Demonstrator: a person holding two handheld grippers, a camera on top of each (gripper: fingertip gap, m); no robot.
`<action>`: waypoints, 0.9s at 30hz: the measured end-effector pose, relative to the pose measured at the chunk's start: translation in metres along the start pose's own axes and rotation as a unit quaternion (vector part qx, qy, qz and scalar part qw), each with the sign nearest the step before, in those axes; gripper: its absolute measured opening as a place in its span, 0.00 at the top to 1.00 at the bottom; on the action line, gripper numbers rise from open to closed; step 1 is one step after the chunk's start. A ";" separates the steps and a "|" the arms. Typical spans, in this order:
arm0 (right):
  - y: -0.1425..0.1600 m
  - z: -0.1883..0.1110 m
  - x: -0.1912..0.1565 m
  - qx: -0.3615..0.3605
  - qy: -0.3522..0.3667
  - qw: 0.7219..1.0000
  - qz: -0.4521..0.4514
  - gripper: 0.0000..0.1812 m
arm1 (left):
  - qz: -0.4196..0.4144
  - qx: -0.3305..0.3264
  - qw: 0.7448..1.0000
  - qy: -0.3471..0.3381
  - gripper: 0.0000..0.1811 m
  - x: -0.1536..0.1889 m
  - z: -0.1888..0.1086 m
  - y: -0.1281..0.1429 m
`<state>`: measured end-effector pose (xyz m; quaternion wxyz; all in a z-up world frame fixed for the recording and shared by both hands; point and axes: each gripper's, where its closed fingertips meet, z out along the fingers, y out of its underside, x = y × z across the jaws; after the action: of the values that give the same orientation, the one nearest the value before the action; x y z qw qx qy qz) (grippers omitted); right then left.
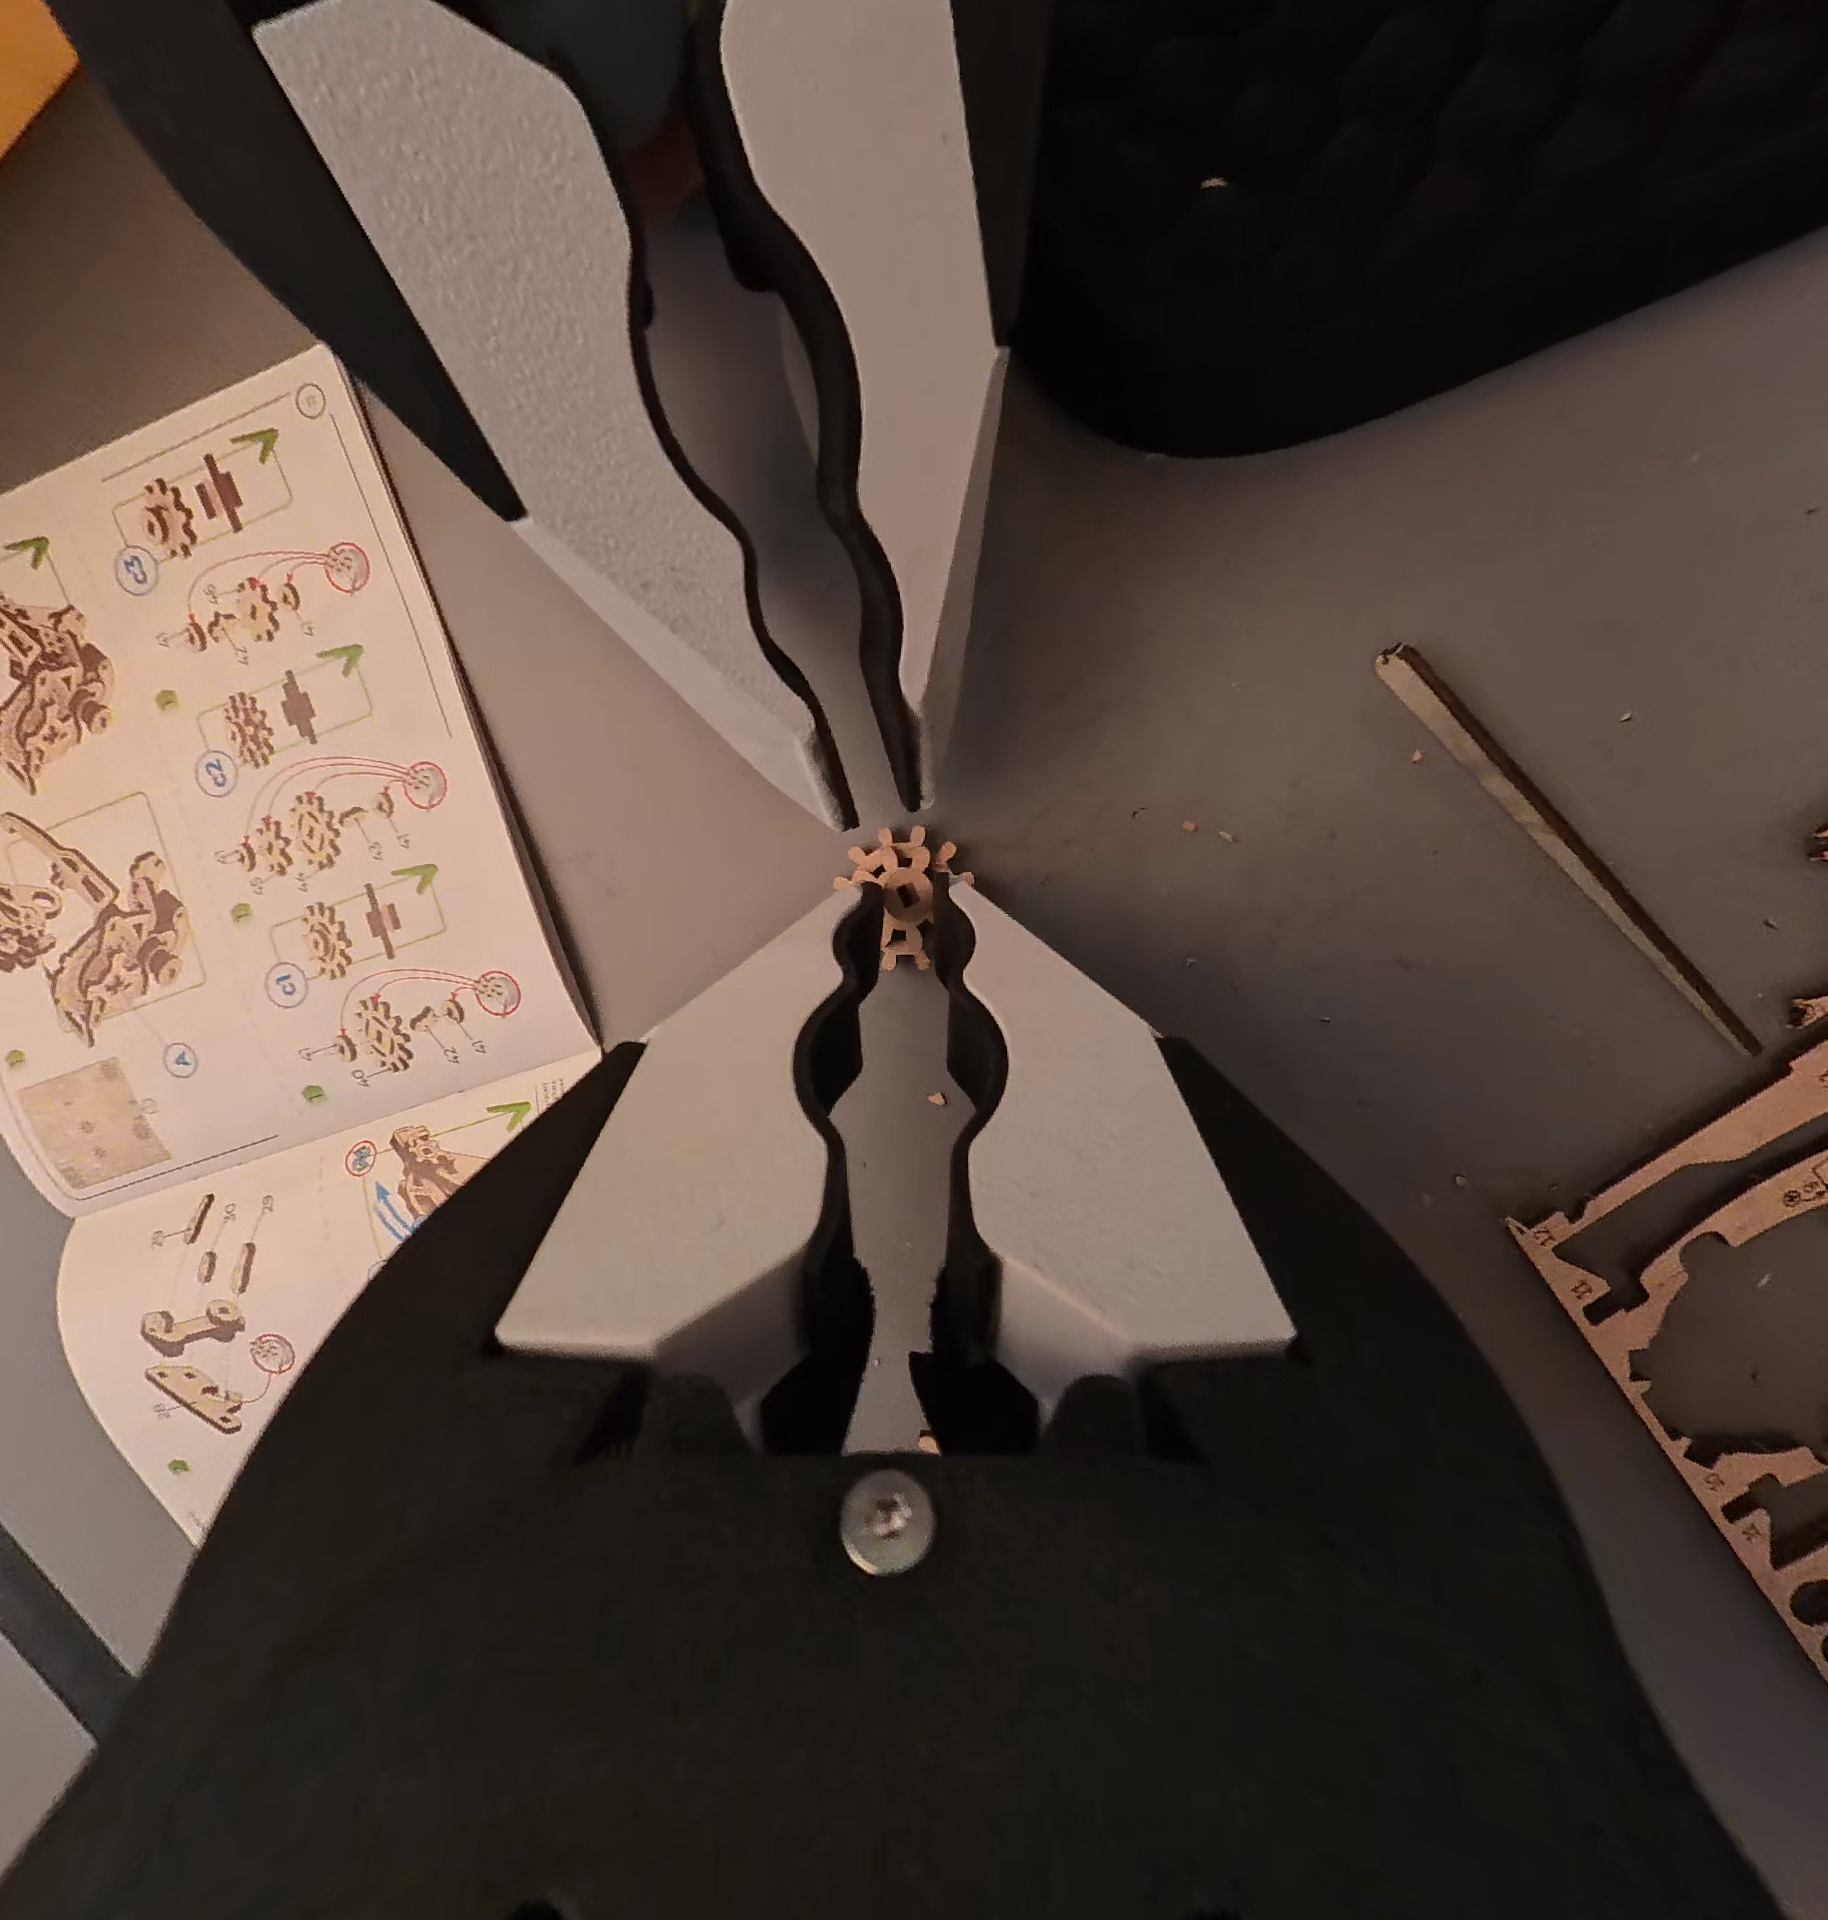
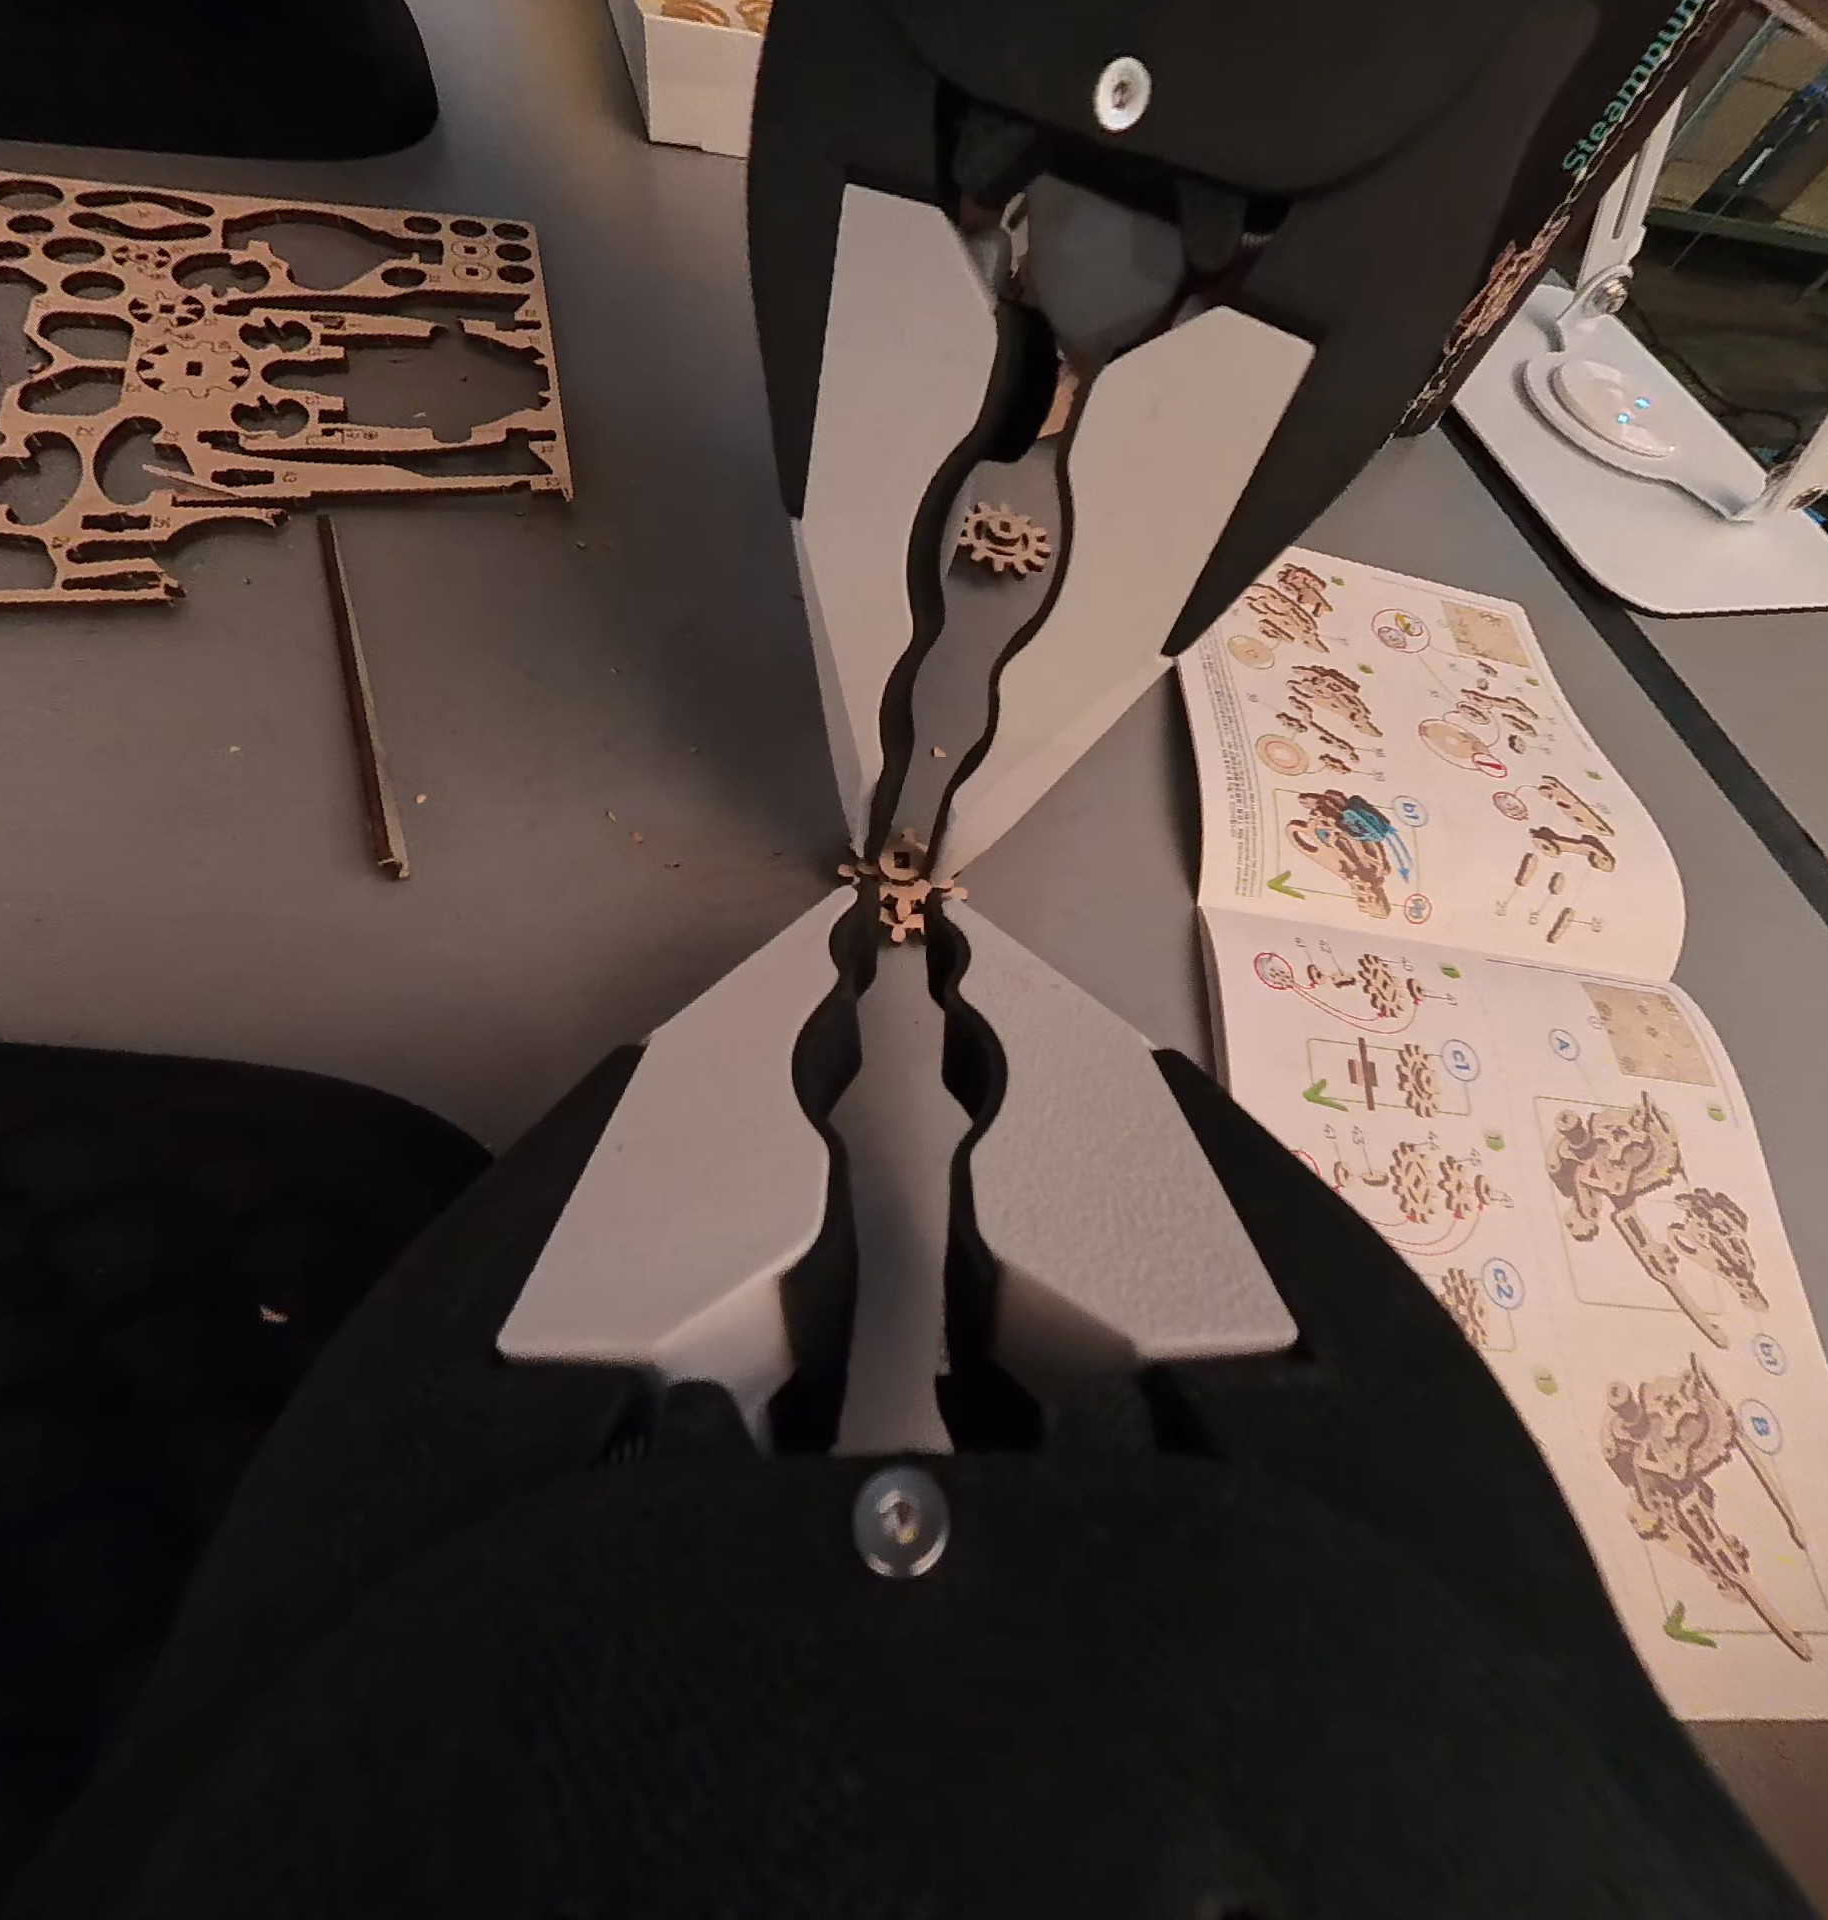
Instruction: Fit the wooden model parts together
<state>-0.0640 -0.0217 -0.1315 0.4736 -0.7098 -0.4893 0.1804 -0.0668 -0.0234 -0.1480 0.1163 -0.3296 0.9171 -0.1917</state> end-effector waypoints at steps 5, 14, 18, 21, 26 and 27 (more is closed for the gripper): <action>0.000 0.000 0.000 0.000 -0.001 1.000 0.000 0.97 | -0.013 0.009 1.000 0.011 0.96 0.000 0.000 0.000; -0.007 0.004 -0.010 0.016 -0.009 0.999 -0.044 0.97 | -0.039 0.029 0.998 0.039 0.96 0.000 0.000 0.000; -0.009 0.007 -0.008 0.020 0.013 0.995 -0.093 0.96 | -0.036 0.028 0.998 0.037 0.96 0.000 0.000 0.001; -0.004 0.012 -0.009 0.003 0.011 0.993 -0.120 0.95 | -0.032 0.024 0.999 0.034 0.96 0.000 0.000 0.001; -0.002 0.014 -0.002 -0.005 0.032 0.990 -0.136 1.00 | -0.028 0.026 0.999 0.032 0.96 0.000 0.000 0.001; -0.002 0.014 -0.001 -0.006 0.031 0.991 -0.129 1.00 | -0.028 0.026 0.999 0.032 0.96 0.000 0.000 0.001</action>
<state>-0.0758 -0.0155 -0.1371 0.5037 -0.6486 -0.5631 0.0928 -0.0676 -0.0224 -0.1481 0.0901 -0.3458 0.9055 -0.2290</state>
